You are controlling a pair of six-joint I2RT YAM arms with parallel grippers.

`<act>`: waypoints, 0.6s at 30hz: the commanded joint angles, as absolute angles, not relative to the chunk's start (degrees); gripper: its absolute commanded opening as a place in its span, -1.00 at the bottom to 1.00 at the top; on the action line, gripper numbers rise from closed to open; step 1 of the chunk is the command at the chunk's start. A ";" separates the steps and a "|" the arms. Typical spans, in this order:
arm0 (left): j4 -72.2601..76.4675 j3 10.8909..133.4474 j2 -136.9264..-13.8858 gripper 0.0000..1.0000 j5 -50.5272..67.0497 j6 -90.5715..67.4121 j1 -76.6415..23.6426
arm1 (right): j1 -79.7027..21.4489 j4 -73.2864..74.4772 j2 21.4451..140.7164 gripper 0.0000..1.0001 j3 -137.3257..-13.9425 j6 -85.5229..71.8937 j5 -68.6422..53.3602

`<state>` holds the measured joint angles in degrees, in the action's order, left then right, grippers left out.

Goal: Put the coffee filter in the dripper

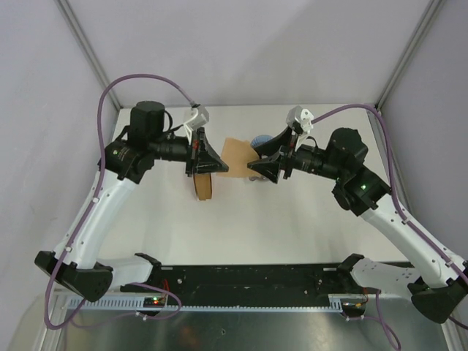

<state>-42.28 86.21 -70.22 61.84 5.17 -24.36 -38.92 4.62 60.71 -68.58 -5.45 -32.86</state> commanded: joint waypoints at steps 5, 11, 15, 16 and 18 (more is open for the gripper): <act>-50.39 84.84 -70.67 -1.00 52.17 12.35 -24.75 | -41.02 8.76 58.84 0.24 -68.99 0.38 -26.42; -50.70 85.82 -69.78 -1.00 49.20 13.67 -26.56 | -42.75 10.91 57.75 0.29 -68.99 2.92 -23.27; -50.81 87.52 -69.21 -1.00 48.27 14.01 -27.05 | -43.29 10.81 57.37 0.33 -68.99 2.98 -22.85; -50.85 87.79 -69.10 -1.00 48.09 13.95 -27.19 | -43.62 10.76 57.51 0.34 -68.99 2.94 -22.85; -50.92 87.78 -68.93 -1.00 47.95 13.92 -27.65 | -44.17 10.78 57.95 0.34 -68.99 3.17 -22.85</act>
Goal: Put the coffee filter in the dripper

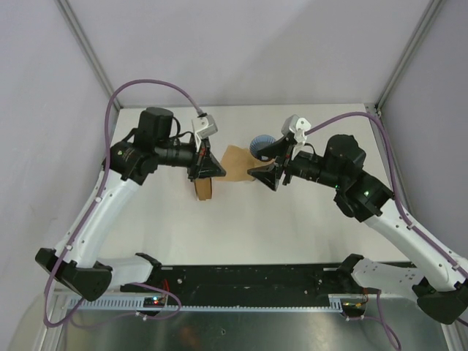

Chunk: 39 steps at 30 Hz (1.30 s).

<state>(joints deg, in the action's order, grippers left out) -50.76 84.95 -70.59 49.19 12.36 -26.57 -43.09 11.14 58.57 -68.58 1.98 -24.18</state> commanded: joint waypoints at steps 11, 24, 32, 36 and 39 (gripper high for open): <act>-50.98 87.19 -67.87 -0.99 45.38 15.29 -31.67 | -45.84 11.38 58.28 0.38 -68.99 4.17 -22.79; -51.01 87.41 -67.13 -1.00 42.78 16.56 -34.21 | -47.58 12.09 58.43 0.39 -68.99 5.08 -20.87; -51.02 88.26 -66.88 -0.99 41.90 17.28 -34.53 | -48.36 12.23 58.00 0.39 -68.99 5.48 -19.50; -50.94 88.39 -66.76 -0.99 42.11 17.30 -34.81 | -48.78 11.60 58.66 0.39 -68.99 4.99 -19.51; -50.99 88.74 -66.91 -1.00 42.15 17.31 -35.17 | -49.05 11.49 58.96 0.39 -69.01 5.05 -18.70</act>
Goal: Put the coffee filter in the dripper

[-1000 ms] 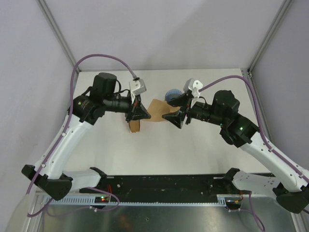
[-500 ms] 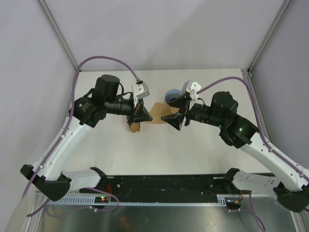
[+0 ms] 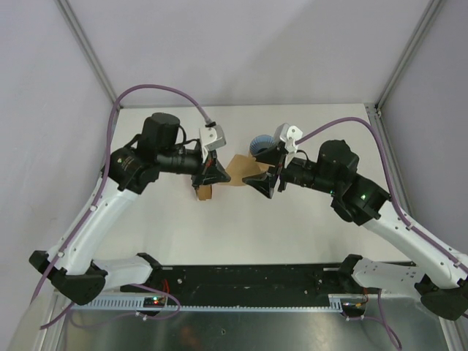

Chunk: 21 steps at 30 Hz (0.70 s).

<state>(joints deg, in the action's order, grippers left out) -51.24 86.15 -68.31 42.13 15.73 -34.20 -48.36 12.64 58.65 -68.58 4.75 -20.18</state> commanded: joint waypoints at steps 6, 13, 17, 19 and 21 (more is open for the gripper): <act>-50.97 88.78 -66.85 -1.00 42.02 17.35 -35.79 | -49.13 12.13 59.17 0.39 -68.99 5.22 -16.90; -50.98 89.20 -67.18 -0.99 41.37 17.97 -35.90 | -49.19 11.88 59.22 0.39 -68.99 5.26 -18.32; -50.98 89.52 -67.38 -1.00 40.90 18.50 -36.02 | -49.56 11.58 58.94 0.39 -68.99 5.36 -19.07; -51.00 89.59 -67.34 -1.00 40.83 18.82 -36.12 | -49.70 11.42 58.92 0.39 -68.99 5.32 -19.14; -50.96 89.63 -67.39 -1.00 40.82 19.03 -36.28 | -49.78 11.20 59.18 0.39 -68.99 5.15 -19.00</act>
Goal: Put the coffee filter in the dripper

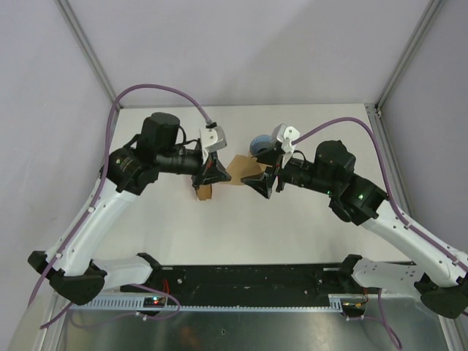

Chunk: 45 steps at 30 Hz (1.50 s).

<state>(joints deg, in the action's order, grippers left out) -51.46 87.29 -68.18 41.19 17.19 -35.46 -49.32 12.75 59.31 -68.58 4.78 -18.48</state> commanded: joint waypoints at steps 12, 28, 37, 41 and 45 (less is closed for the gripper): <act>-51.31 90.08 -67.27 -1.00 40.76 19.86 -36.95 | -50.65 10.59 60.57 0.39 -68.99 4.42 -18.22; -52.50 89.78 -66.64 -1.00 39.20 21.84 -37.45 | -50.92 15.21 56.40 0.41 -68.99 10.30 -20.49; -54.67 90.10 -66.33 -1.00 41.12 26.22 -38.51 | -38.09 21.51 53.55 0.20 -68.99 15.66 -41.35; -55.07 89.92 -65.70 -1.00 41.77 27.68 -39.44 | -34.96 22.03 54.51 -0.15 -68.99 14.69 -43.27; -55.04 89.91 -65.50 -1.00 41.46 28.14 -39.96 | -34.78 21.09 55.34 -0.27 -68.99 13.22 -47.34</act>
